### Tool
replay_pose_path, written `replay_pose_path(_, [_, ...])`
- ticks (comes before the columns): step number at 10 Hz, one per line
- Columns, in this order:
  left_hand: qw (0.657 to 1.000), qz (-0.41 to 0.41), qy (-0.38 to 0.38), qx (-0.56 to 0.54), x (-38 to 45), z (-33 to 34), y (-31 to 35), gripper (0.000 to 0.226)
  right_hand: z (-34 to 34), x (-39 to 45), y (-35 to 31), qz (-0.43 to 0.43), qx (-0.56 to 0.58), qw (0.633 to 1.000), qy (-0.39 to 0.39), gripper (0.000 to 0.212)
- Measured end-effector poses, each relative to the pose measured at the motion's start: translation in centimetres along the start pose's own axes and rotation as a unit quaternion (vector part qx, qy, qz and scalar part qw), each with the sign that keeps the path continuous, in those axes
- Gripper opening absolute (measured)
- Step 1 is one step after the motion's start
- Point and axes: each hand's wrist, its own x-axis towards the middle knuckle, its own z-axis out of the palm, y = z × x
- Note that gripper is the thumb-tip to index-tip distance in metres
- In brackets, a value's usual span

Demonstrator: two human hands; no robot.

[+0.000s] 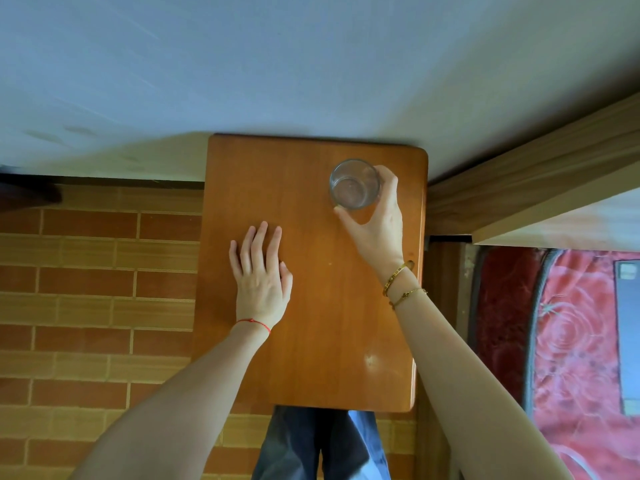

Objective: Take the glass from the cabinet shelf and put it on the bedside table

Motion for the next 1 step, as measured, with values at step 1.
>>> replay_pose_path(1, [1.000,-0.001,0.000,0.003,0.30,-0.54,0.49,0.055,-0.56,-0.17,-0.64,0.028,-0.033,0.998,-0.039,0.081])
